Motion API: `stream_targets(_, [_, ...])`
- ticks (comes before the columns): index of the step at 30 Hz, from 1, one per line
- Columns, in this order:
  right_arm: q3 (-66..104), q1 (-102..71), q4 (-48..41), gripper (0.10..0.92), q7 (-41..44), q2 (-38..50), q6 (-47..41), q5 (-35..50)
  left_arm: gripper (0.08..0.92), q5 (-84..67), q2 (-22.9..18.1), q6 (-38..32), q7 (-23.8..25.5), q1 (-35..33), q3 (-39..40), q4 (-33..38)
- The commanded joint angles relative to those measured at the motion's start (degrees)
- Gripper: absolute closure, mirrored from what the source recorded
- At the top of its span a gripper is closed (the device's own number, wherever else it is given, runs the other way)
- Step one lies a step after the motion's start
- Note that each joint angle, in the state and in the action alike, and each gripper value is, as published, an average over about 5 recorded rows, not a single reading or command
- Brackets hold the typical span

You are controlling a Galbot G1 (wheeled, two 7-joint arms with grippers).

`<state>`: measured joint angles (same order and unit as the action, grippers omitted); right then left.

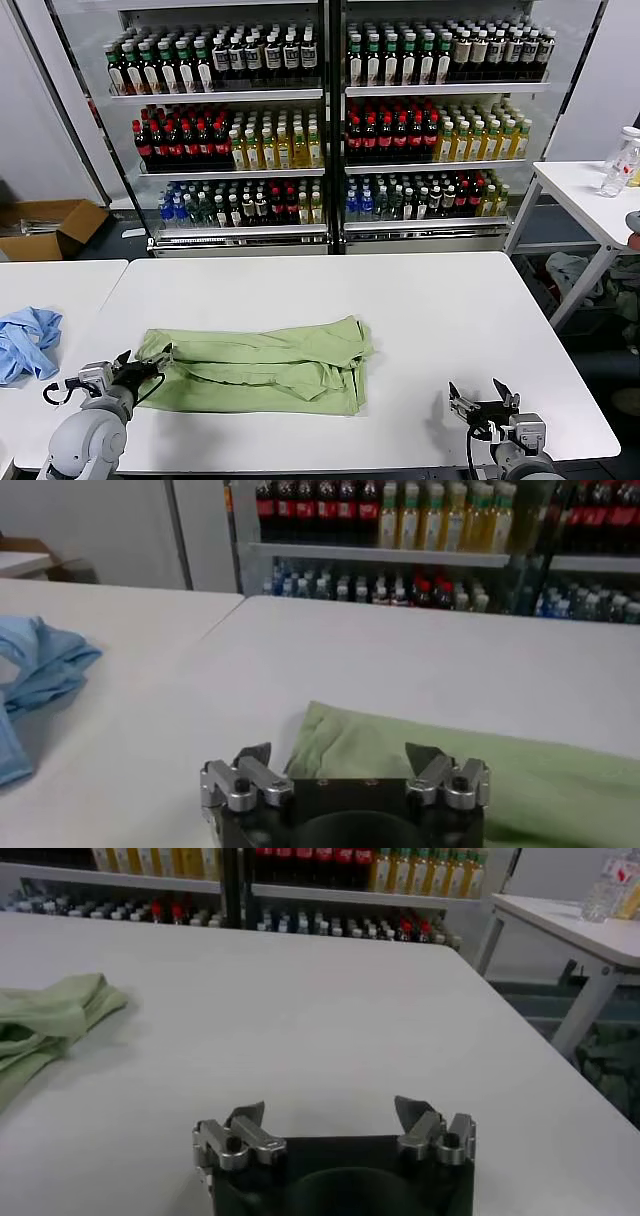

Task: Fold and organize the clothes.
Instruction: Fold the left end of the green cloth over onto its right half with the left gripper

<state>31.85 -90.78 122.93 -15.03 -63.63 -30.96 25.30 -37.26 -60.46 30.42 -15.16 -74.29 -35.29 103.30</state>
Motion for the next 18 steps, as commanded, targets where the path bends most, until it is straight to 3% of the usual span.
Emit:
stream_targets(1, [0.0, 0.3, 0.0, 0.203, -0.1, -0.1, -0.1, 0.2, 0.194, 4.1, -0.3, 1.1, 0.4, -0.2, 1.3, -3.5])
stream_targets(5, [0.1, 0.2, 0.3, 0.203, -0.1, 0.0, -0.2, 0.2, 0.274, 1.7, -0.1, 2.1, 0.4, -0.3, 0.9, -3.7])
stream_targets(18, [0.8, -0.1, 1.1, 0.203, -0.4, 0.5, 0.0, 0.9, 0.655, -8.2, 2.9, -0.6, 1.7, 0.6, -6.5, -1.6])
